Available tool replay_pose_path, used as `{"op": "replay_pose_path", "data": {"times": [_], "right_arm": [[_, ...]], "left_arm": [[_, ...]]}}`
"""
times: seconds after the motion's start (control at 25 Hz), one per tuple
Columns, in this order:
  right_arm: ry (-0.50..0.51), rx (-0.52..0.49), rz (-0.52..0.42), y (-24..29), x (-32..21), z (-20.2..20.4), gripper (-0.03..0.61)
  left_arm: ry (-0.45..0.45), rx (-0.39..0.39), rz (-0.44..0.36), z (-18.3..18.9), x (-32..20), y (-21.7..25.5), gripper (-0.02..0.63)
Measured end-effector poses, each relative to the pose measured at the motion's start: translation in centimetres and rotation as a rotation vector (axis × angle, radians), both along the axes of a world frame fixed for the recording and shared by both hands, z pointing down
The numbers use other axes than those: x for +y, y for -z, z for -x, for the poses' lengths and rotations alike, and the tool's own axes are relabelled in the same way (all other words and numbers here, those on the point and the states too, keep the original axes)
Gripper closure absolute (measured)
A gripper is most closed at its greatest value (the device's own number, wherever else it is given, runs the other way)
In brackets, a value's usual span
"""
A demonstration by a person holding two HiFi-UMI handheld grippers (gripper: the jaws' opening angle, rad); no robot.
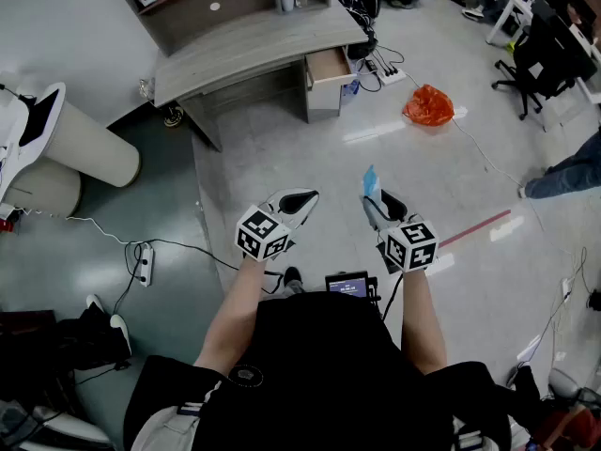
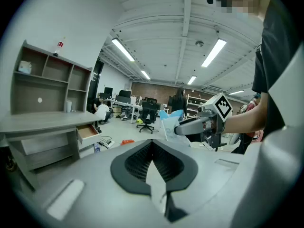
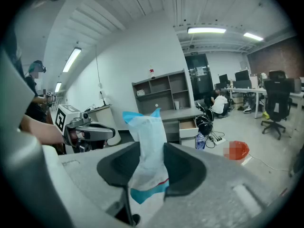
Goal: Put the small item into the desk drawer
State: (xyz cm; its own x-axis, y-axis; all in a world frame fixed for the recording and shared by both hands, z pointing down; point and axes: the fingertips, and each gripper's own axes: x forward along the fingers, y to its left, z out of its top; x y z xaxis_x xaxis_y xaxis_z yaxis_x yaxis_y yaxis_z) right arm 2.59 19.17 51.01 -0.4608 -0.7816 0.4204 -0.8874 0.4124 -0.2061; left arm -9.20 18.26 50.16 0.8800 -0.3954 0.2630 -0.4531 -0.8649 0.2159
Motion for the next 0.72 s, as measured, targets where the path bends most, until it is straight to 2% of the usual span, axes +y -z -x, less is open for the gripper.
{"op": "replay_pose_path", "data": {"times": [0.72], "right_arm": [[0.016, -0.029, 0.003, -0.08, 0.46, -0.30, 0.417]], "left_arm": [[-0.018, -0.022, 0.007, -0.43, 0.15, -0.61, 0.612]]}}
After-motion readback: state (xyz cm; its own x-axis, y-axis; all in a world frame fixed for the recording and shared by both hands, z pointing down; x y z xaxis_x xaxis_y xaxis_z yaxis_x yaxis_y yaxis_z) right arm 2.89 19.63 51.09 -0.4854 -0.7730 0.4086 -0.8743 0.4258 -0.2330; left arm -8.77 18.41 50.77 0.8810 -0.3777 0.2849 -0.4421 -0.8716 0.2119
